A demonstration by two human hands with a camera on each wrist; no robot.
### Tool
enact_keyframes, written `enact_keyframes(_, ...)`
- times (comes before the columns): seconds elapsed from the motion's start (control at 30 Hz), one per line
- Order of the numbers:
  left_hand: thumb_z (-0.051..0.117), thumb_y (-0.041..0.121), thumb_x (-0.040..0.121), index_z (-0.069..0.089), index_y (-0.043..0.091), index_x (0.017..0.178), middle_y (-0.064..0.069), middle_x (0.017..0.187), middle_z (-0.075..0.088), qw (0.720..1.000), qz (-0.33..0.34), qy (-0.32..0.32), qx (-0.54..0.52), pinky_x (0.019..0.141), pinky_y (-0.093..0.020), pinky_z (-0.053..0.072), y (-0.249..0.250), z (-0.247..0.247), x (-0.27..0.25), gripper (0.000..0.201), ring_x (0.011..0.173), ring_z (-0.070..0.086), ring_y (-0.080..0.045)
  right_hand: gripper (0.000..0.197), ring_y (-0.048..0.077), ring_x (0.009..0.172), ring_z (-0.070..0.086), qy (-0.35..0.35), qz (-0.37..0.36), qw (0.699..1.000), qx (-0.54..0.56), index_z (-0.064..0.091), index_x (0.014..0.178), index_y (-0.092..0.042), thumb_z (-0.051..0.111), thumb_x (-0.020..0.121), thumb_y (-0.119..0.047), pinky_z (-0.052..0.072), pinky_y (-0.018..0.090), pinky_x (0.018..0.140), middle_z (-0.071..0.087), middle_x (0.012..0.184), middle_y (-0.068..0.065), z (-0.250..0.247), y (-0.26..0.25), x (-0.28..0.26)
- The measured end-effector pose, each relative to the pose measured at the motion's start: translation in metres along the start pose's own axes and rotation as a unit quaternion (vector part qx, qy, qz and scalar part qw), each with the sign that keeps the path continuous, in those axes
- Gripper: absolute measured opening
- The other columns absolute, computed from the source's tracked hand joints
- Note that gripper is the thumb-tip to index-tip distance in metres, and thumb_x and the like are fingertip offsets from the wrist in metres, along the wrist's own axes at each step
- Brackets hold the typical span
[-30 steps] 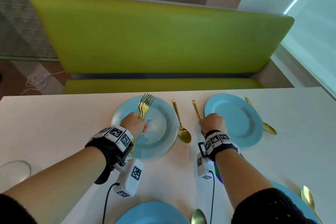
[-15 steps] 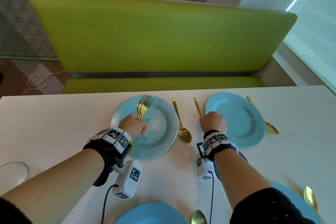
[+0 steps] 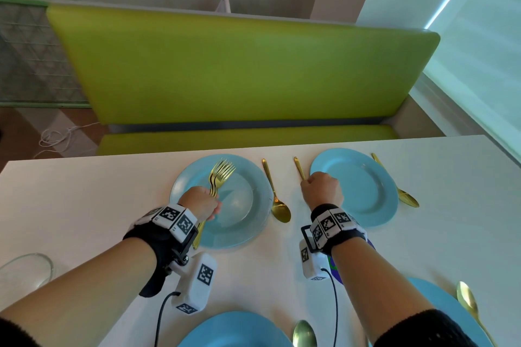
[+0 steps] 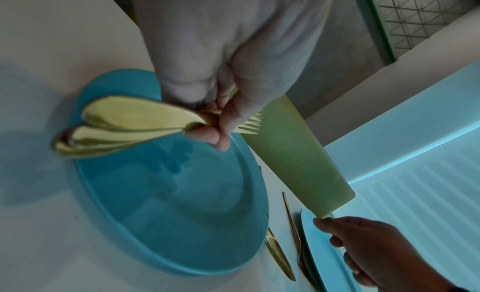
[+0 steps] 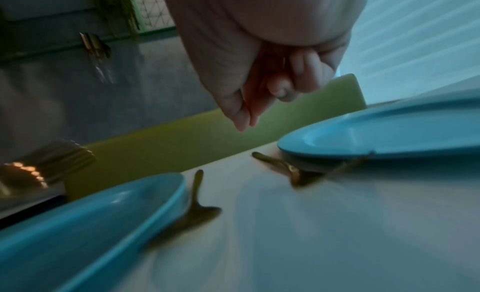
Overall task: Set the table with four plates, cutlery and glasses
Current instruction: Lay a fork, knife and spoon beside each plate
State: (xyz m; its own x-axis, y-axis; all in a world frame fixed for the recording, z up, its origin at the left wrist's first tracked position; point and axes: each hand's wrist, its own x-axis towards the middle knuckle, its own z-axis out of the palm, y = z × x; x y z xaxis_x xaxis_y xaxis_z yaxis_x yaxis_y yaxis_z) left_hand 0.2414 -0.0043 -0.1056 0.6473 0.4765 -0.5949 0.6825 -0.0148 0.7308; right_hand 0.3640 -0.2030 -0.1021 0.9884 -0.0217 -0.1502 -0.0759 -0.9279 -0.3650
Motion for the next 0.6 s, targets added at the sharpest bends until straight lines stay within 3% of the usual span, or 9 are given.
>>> enact_keyframes(0.17, 0.047, -0.007, 0.085, 0.054, 0.008, 0.061, -0.006, 0.061, 0.063, 0.999, 0.012, -0.030, 0.022, 0.059, -0.025, 0.040, -0.005, -0.002, -0.019, 0.028, 0.055, 0.047, -0.020, 0.019, 0.026, 0.095, 0.064, -0.047, -0.112, 0.993, 0.001, 0.072, 0.097, -0.016, 0.057, 0.087, -0.023, 0.050, 0.029, 0.076, 0.070, 0.100, 0.006, -0.019, -0.021, -0.036)
enact_keyframes(0.33, 0.049, -0.006, 0.087, 0.047, 0.009, 0.072, -0.012, 0.075, 0.063, 0.997, 0.023, -0.070, 0.017, 0.050, -0.024, 0.035, -0.010, -0.011, -0.049, 0.021, 0.061, 0.048, -0.022, 0.022, 0.019, 0.099, 0.064, -0.106, -0.222, 0.969, 0.000, 0.072, 0.103, -0.023, 0.061, 0.084, -0.021, 0.049, 0.027, 0.087, 0.070, 0.103, 0.000, -0.022, -0.044, -0.090)
enact_keyframes(0.43, 0.049, -0.006, 0.084, 0.044, 0.010, 0.069, -0.015, 0.077, 0.061, 0.994, 0.042, -0.096, 0.039, 0.053, -0.026, 0.034, -0.018, -0.027, -0.067, 0.023, 0.069, 0.047, -0.025, 0.022, 0.016, 0.101, 0.063, -0.114, -0.287, 0.951, -0.015, 0.071, 0.107, -0.021, 0.061, 0.087, -0.021, 0.049, 0.028, 0.090, 0.069, 0.109, -0.002, -0.022, -0.061, -0.133)
enact_keyframes(0.53, 0.050, -0.005, 0.085, 0.044, 0.008, 0.067, -0.015, 0.076, 0.060, 0.987, 0.057, -0.133, 0.067, 0.052, -0.024, 0.033, -0.029, -0.053, -0.089, 0.024, 0.064, 0.046, -0.024, 0.024, 0.015, 0.108, 0.061, -0.114, -0.313, 0.942, -0.032, 0.070, 0.110, -0.020, 0.058, 0.090, -0.019, 0.048, 0.030, 0.094, 0.067, 0.116, -0.003, -0.018, -0.077, -0.178)
enact_keyframes(0.6, 0.051, -0.002, 0.085, 0.051, 0.005, 0.069, -0.015, 0.079, 0.061, 0.978, 0.070, -0.172, 0.092, 0.053, -0.023, 0.035, -0.039, -0.073, -0.107, 0.017, 0.069, 0.048, -0.024, 0.025, 0.017, 0.112, 0.059, -0.118, -0.325, 0.937, -0.055, 0.069, 0.112, -0.022, 0.057, 0.091, -0.022, 0.047, 0.032, 0.096, 0.066, 0.120, -0.003, -0.016, -0.089, -0.209)
